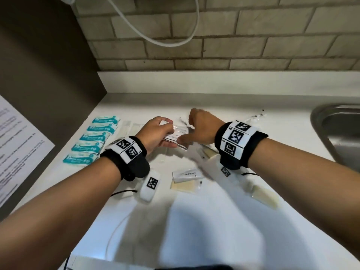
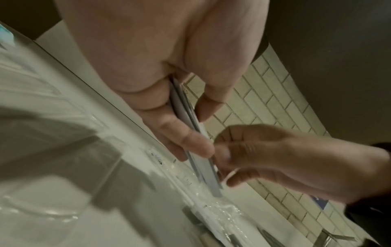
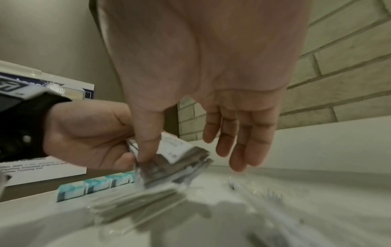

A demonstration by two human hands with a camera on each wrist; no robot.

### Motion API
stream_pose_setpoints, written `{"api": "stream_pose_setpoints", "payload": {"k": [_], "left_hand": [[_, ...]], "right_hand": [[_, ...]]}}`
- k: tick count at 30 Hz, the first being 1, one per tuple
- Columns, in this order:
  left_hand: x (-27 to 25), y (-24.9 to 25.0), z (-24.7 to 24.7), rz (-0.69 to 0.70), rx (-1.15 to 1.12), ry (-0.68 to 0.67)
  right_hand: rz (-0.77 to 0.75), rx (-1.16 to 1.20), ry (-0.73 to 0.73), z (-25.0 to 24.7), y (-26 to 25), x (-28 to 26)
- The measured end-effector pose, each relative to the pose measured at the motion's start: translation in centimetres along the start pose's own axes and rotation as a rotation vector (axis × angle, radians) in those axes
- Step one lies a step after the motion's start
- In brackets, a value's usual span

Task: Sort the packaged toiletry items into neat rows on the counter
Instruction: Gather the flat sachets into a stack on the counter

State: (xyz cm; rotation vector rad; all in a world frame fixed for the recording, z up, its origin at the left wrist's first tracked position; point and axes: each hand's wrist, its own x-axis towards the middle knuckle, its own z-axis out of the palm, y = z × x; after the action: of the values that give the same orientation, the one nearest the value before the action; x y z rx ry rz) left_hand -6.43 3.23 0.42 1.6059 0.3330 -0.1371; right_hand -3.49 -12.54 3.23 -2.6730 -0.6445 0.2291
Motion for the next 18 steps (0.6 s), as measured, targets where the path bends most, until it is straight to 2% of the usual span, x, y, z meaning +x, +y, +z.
{"api": "stream_pose_setpoints", "payload": {"k": [1,3,5,6,8,10,15,18], "left_hand": [[-0.2,0.1,-0.5,0.006,0.000,0.028],[-0.2,0.2,-1.8,0.025,-0.009,0.063],[-0.2,0.3,-3.1,0.041,-0.008,0.063],[-0.3,0.2,-3.6,0.039,-0.006,0.058],[-0.6,0.0,-4.4,0.027,-0.003,0.029],[-1.1,-0.3,-4.7,0.029,0.019,-0.019],[-1.7,-0.5,-3.8,0.029,0.033,-0.105],[-1.8,-0.4,-3.2,0.043,0.039,-0.129]], "right_hand": [[0.014,-0.026,-0.041,0.4,-0.3,-0.6],[0.003,-0.056,-0.217,1.2,-0.9,-2.2],[-0.014,-0.072,-0.376,2.7,-1.5,-3.8],[-0.033,-0.121,-0.409,3.7,-1.7,-4.5],[-0.061,-0.279,-0.405,5.7,-2.0,-5.2],[-0.047,-0.337,-0.380,6.6,-2.3,-5.5],[0.049,-0.212,-0.321,6.9,-1.9,-5.4],[0.123,-0.226,-0.289,6.3,-1.4,-4.7]]}}
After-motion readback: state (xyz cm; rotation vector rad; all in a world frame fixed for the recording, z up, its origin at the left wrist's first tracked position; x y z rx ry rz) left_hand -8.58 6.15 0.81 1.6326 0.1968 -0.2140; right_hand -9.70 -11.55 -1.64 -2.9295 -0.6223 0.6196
